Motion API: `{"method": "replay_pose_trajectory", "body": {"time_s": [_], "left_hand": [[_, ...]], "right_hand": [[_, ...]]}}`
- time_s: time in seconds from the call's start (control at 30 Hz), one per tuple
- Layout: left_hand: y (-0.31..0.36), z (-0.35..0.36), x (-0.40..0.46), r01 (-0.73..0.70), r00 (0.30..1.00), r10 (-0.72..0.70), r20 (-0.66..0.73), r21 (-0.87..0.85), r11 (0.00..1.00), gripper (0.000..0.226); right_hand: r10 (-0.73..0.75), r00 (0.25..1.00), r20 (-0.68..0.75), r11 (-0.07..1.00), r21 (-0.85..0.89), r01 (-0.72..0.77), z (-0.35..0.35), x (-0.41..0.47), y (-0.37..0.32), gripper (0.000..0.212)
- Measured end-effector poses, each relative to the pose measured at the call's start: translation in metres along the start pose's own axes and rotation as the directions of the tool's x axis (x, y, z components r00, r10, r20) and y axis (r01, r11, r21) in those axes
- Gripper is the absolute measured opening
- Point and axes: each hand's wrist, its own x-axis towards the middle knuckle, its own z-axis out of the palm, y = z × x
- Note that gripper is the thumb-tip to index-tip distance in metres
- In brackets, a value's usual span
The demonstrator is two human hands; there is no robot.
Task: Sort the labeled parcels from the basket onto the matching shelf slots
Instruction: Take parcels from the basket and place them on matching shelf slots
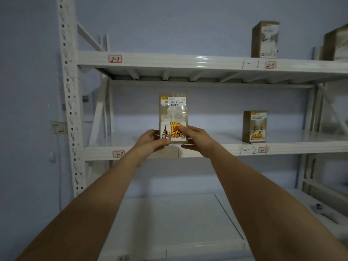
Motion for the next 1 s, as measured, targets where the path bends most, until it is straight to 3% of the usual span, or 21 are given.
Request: {"method": "replay_pose_trajectory", "body": {"time_s": [0.33,0.43,0.8,1.0], "left_hand": [[-0.025,0.135,0.006,0.053,0.986,-0.077,0.145,0.161,0.986,0.043],[-0.043,0.17,0.008,0.087,0.971,-0.123,0.206,0.176,0.981,0.045],[-0.115,0.266,0.027,0.157,0.861,-0.234,0.452,0.202,0.967,0.052],[-0.128,0.314,0.053,0.092,0.796,-0.206,0.569,0.222,0.971,0.052]], "right_hand": [[0.077,0.994,-0.08,0.993,-0.088,-0.084,-0.134,-0.058,0.045,0.037],[0.125,0.987,-0.104,0.984,-0.117,-0.137,-0.168,-0.076,0.066,0.026],[0.289,0.931,-0.223,0.929,-0.17,-0.329,-0.25,-0.124,0.127,0.026],[0.343,0.882,-0.323,0.899,-0.158,-0.408,-0.294,-0.136,0.138,0.03]]}}
